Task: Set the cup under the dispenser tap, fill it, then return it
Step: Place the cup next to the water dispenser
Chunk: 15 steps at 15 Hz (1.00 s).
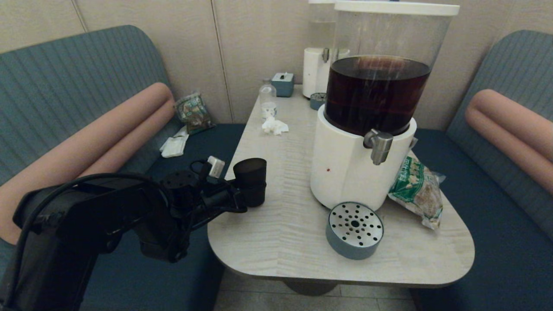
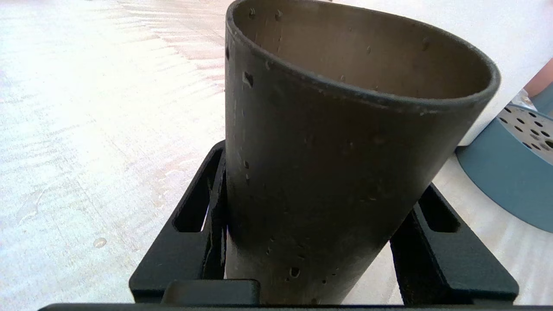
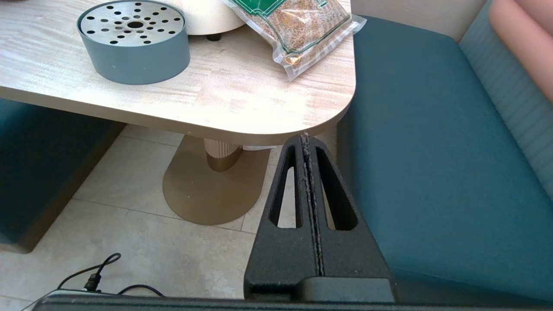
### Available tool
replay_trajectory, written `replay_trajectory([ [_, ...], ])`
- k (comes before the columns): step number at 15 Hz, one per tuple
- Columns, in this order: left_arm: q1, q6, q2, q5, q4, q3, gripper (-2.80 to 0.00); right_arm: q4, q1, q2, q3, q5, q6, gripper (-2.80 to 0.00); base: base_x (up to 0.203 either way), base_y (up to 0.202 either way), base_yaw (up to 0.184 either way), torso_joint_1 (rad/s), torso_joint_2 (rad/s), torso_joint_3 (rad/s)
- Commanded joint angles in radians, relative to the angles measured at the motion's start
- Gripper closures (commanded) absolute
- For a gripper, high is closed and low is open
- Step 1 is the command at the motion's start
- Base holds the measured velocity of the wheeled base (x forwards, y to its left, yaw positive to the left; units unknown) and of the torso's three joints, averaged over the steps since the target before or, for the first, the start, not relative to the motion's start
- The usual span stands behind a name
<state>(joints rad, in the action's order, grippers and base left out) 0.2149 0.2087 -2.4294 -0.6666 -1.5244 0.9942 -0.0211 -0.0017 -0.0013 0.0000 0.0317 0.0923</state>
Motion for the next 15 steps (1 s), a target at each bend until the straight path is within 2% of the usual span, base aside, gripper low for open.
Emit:
replay_trajectory([
  [1, 0.0, -0.002, 0.004, -0.004, -0.006, -0.005, -2.8, 0.0, 0.0, 0.001, 0.002, 0.001, 0.001, 0.0, 0.0, 0.0, 0.0, 0.0, 0.0, 0.0],
  [7, 0.0, -0.006, 0.036, -0.005, -0.006, -0.041, -2.8, 0.0, 0.0, 0.001, 0.002, 0.001, 0.001, 0.0, 0.0, 0.0, 0.0, 0.0, 0.0, 0.0],
  [15, -0.007, -0.02, 0.16, -0.004, -0.006, -0.231, -2.8, 0.0, 0.0, 0.001, 0.001, 0.001, 0.001, 0.0, 0.0, 0.0, 0.0, 0.0, 0.0, 0.0],
])
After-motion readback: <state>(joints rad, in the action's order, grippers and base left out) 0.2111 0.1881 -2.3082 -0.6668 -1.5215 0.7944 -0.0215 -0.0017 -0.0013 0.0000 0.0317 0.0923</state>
